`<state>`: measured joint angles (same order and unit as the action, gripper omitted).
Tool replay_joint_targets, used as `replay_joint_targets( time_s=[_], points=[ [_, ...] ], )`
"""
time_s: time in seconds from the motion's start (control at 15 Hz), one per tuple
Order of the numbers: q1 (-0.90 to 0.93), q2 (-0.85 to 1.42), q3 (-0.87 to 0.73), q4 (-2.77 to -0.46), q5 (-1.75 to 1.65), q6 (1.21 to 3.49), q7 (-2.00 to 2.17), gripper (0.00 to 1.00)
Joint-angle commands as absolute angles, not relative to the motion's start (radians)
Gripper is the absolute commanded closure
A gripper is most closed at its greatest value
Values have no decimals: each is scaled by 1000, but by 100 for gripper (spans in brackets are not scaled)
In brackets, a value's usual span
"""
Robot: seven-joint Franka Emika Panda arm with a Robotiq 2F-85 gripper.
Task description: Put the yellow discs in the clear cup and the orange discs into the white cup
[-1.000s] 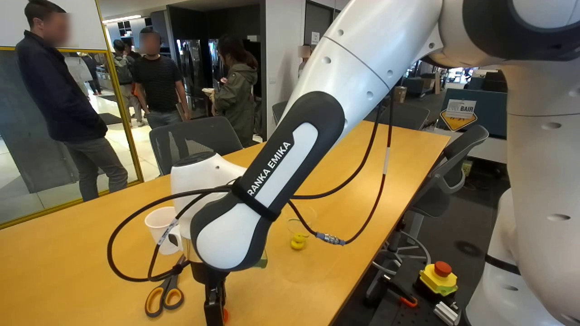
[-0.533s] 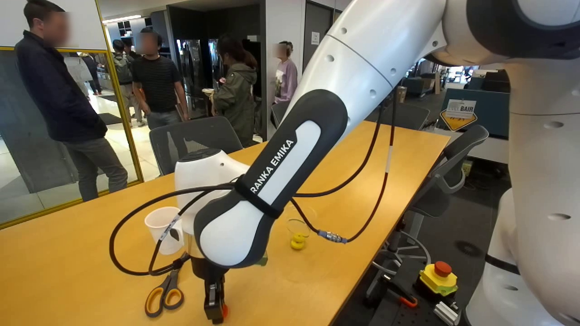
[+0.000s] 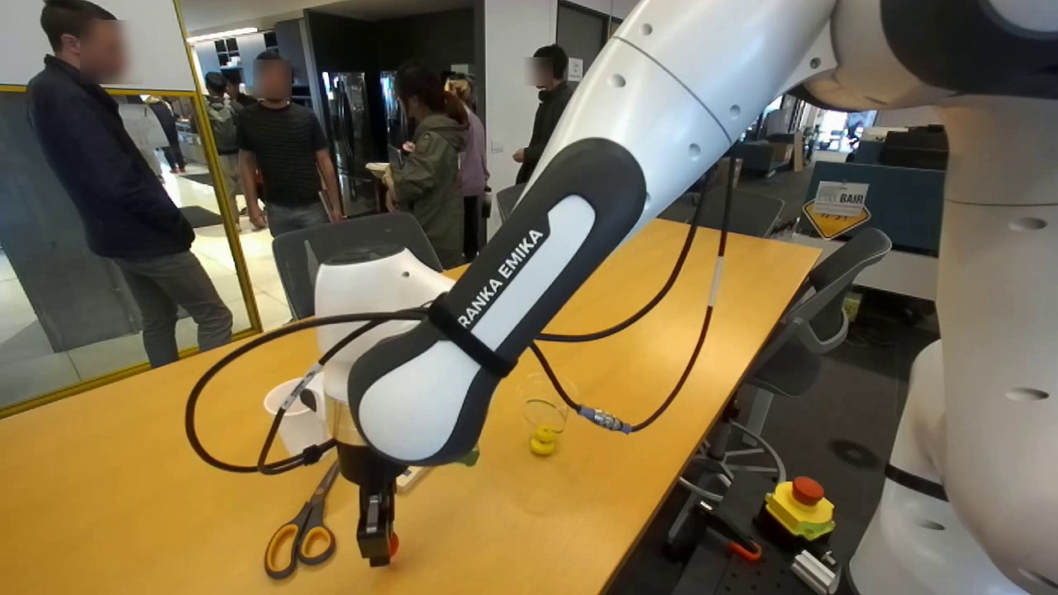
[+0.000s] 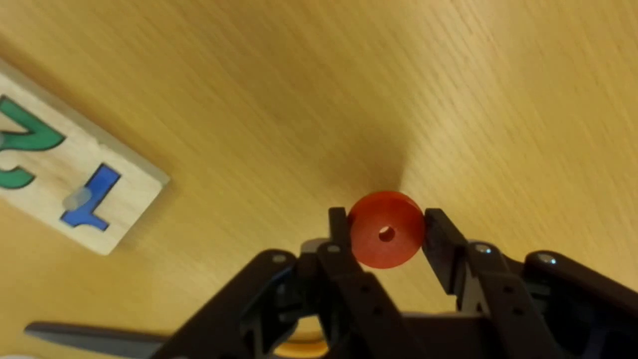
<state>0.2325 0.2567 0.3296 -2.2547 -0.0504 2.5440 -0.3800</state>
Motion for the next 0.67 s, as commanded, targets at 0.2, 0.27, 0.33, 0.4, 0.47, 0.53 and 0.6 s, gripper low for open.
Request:
replay_joint_targets(
  time_s=[0.2,0.27,0.33,0.4,0.47,0.53,0.6],
  points=[
    [220,192,321,-2118,-39,2492,-423,82],
    [214,200,318,-2090,-35,2493,-442,82],
    [214,211,313,-2061,-41,2496,-445,82],
    [210,224,309,-2030,-42,2502,-459,82],
    [208,238,302,-2002,-48,2509,-466,82],
    [204,252,297,-1971,-52,2512,-476,83],
    [204,266,291,-1947,-61,2516,-478,83]
  ],
)
